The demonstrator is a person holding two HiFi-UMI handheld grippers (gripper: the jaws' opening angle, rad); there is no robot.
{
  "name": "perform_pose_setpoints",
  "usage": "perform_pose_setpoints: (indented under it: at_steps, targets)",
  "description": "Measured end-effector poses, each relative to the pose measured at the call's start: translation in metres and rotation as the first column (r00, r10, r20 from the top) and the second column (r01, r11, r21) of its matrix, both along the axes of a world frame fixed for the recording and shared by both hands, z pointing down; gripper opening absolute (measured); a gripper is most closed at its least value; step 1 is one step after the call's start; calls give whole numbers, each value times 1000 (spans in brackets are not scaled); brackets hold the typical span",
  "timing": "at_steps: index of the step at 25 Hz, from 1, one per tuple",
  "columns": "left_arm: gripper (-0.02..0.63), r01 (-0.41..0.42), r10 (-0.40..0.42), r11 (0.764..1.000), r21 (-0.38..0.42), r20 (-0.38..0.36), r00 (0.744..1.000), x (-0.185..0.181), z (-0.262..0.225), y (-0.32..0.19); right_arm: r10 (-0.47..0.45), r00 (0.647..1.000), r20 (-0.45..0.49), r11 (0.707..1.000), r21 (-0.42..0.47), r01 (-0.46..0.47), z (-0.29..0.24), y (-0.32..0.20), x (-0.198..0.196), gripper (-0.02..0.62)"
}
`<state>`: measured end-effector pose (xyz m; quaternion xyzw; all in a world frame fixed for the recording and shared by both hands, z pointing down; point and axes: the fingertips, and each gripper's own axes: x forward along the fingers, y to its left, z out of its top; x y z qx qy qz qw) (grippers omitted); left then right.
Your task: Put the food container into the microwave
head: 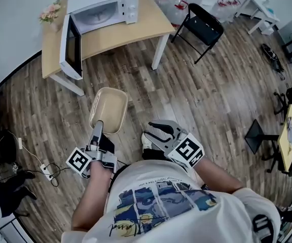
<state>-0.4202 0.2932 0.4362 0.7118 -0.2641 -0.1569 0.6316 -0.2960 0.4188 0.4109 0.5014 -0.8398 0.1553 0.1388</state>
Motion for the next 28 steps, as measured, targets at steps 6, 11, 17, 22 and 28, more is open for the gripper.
perform_pose_setpoints:
  at_steps: [6,11,17,22,28]
  targets:
    - [222,28,-28,999,24,-19,999,68,-5,-40,17,1000,7,1000,-17,-17,8,-20,84,126]
    - [222,41,-40,999,20,-15,999,102,-3,-81,61,997,44,998,-36,-60,17,-45,118,124]
    - [222,72,-72,997,-11,-36,997,143,16,-156,85,995,50,994,-67,-82,30,-98,145,97]
    - [222,78,-80,996,-43,-50,996,181,26,-235,164,986,17,983,-92,-162,29,-158,187,87]
    - [222,71,-74,996,-56,-37,997,222,33,-325,206,978,-30,974,-89,-208,16,-231,226,78]
